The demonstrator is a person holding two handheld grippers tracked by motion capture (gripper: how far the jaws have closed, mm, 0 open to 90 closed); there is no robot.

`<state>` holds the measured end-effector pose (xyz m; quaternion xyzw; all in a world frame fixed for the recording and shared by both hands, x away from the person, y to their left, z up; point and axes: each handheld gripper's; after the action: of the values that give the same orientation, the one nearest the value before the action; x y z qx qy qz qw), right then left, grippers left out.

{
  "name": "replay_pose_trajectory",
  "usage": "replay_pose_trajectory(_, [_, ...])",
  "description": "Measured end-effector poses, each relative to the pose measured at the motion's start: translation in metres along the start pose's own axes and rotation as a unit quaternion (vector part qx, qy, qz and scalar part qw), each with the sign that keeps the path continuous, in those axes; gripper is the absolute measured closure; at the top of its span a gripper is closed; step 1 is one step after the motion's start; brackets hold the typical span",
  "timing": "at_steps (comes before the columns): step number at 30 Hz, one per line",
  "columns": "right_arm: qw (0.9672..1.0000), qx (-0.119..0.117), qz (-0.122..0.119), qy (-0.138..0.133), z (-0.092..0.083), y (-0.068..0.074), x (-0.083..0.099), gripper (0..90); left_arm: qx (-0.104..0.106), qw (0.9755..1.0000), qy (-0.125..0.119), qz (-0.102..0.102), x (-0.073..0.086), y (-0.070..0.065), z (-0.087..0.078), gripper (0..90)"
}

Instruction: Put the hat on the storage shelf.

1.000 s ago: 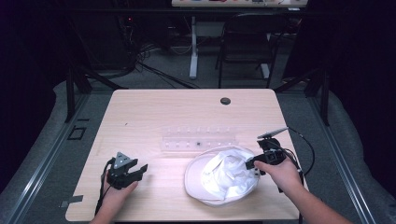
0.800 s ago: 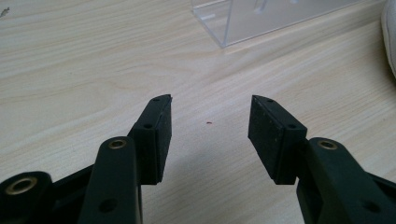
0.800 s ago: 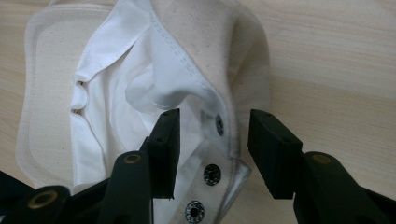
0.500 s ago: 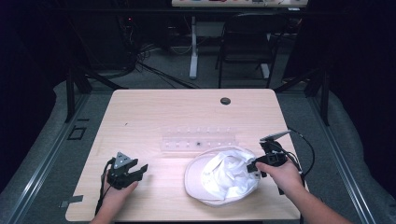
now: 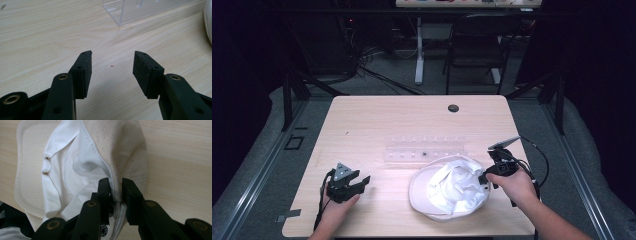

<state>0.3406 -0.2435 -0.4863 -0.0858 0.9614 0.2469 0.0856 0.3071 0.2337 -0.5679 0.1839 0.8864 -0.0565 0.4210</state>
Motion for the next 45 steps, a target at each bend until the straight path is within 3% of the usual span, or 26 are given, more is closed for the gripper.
replay_pose_trajectory(8, [0.9994,0.029,-0.013,0.009,-0.007,0.009,-0.005,80.8,-0.001,1.0000,0.000,0.001,0.000,0.000,0.000,49.8])
replay_pose_trajectory(14, [0.9971,0.066,-0.025,0.029,-0.013,0.021,-0.009,80.8,0.000,1.0000,-0.002,0.000,0.000,0.001,-0.001,49.9])
replay_pose_trajectory(19, [0.9955,0.086,-0.033,0.021,-0.015,0.029,-0.013,80.7,0.000,1.0000,-0.002,0.000,0.000,0.000,-0.001,49.9])
replay_pose_trajectory(20, [0.9949,0.088,-0.034,0.035,-0.017,0.031,-0.015,80.8,0.002,1.0000,0.001,0.001,0.000,0.001,-0.001,49.9])
replay_pose_trajectory(24, [0.9956,0.084,-0.027,0.031,-0.018,0.036,-0.018,81.7,0.002,1.0000,0.001,0.001,0.000,0.001,-0.001,49.9])
replay_pose_trajectory(33, [0.9945,0.084,-0.024,0.058,-0.025,0.048,-0.027,82.0,0.004,1.0000,0.003,0.000,-0.001,0.001,-0.002,49.9])
replay_pose_trajectory(36, [0.9954,0.081,-0.019,0.048,-0.027,0.053,-0.028,81.9,0.004,1.0000,0.003,0.000,0.000,0.001,-0.002,49.9])
replay_pose_trajectory(39, [0.9959,0.069,-0.007,0.058,-0.032,0.057,-0.031,82.0,0.003,1.0000,0.000,-0.001,0.000,0.001,-0.001,49.9])
replay_pose_trajectory(45, [0.9959,0.068,-0.011,0.058,-0.037,0.067,-0.035,82.0,0.003,1.0000,0.000,-0.001,0.000,0.001,-0.001,49.9])
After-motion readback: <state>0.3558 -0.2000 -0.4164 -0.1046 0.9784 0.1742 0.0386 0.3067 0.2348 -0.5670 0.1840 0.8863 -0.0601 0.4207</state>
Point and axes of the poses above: each handheld gripper's, and its own axes: z roughly forward along the jaws, x roughly out of its underside, y roughly to its left, and after that the axes turned 9 degrees about -x, right-handed
